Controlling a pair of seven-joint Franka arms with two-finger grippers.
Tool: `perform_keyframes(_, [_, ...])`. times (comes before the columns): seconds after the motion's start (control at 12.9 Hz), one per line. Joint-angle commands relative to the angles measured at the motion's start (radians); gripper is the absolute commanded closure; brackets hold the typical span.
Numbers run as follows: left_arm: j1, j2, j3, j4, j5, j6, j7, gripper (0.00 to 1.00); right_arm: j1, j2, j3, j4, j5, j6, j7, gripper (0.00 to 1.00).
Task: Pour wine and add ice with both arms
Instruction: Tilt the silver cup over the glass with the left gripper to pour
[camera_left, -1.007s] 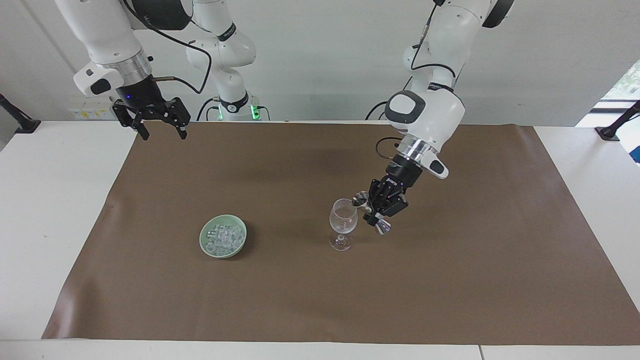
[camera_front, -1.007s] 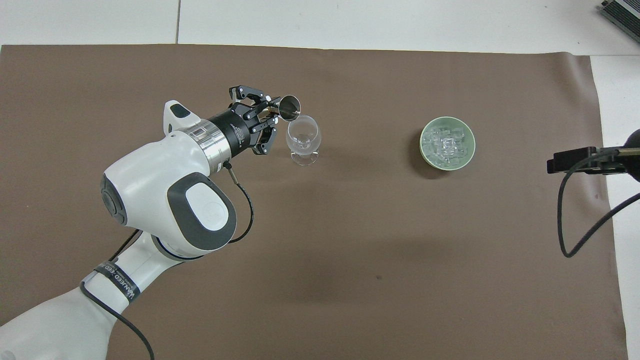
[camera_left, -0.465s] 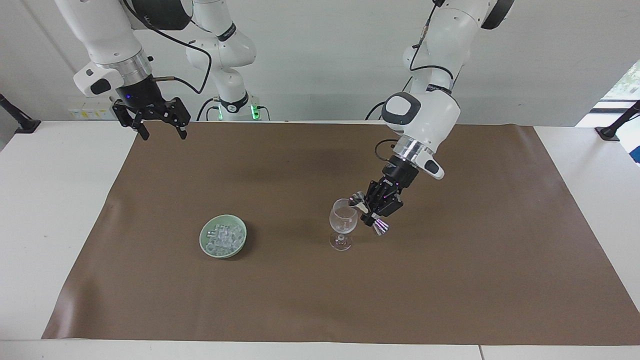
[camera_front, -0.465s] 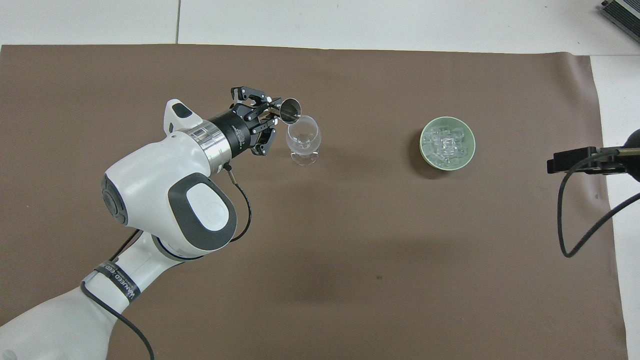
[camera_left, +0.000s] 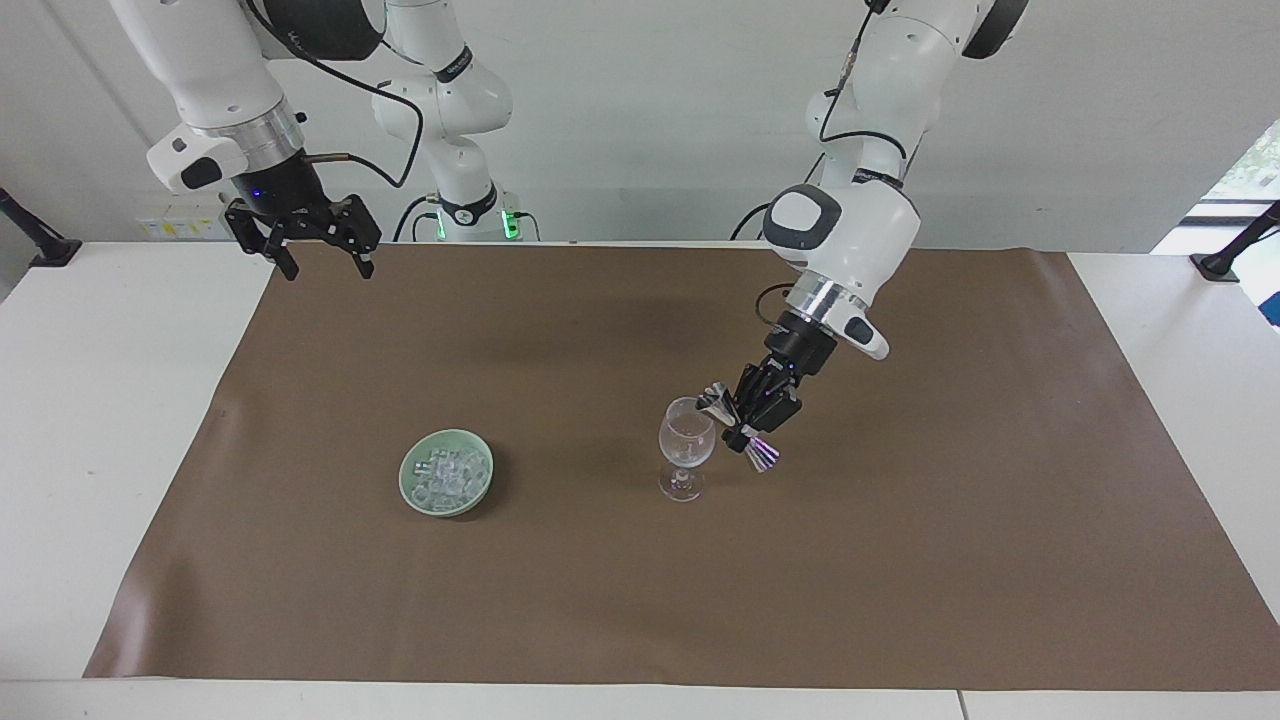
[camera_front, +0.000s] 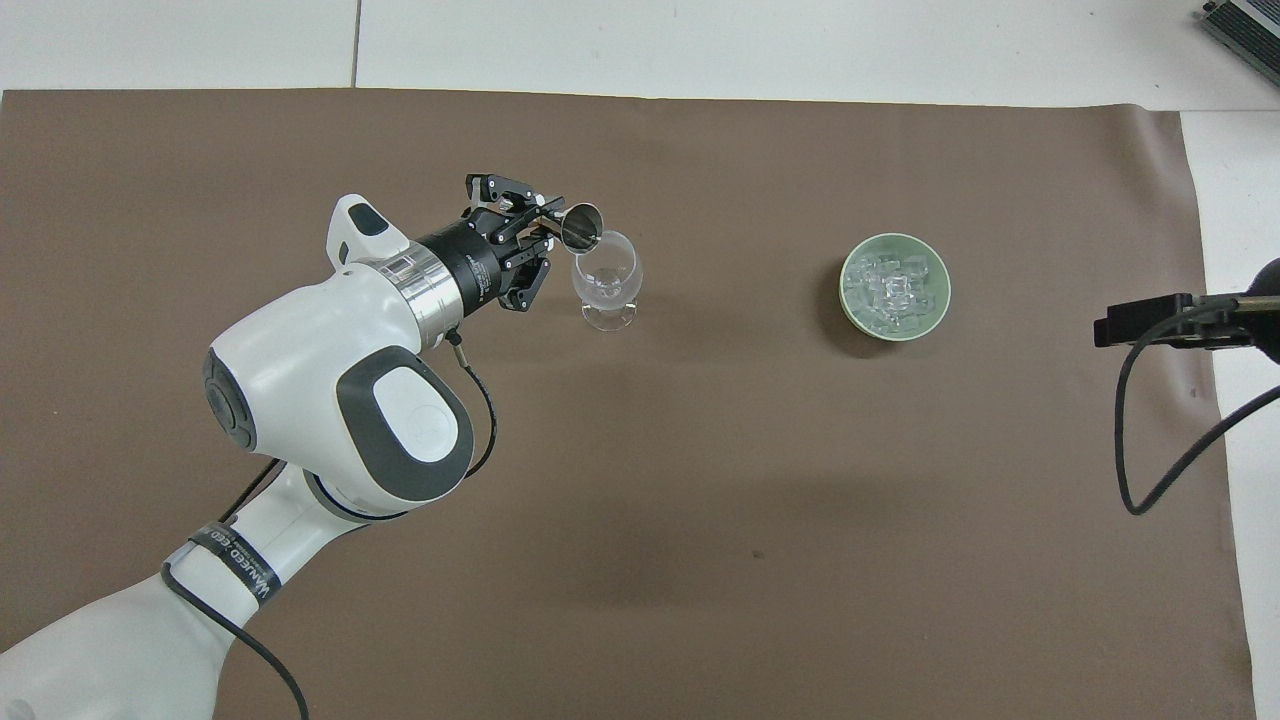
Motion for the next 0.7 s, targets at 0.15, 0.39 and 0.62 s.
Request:
perform_keyframes(0.15, [-0.01,-0.016,0.004,-0.03,0.017,0.059,0.047,1.0,-0.012,0.005,0.006,0.007,0.012,-0.009,-0.018,0.0])
perform_keyframes(0.39, [-0.01,-0.016,0.006,-0.03,0.017,0.069,0.077,1.0,-0.012,0.005,0.006,0.007,0.012,-0.009,-0.018,0.0])
perform_keyframes(0.62, [-0.01,-0.015,0.004,-0.028,0.017,0.085,0.097,1.0,-0.012,0.005,0.006,0.007,0.012,-0.009,-0.018,0.0])
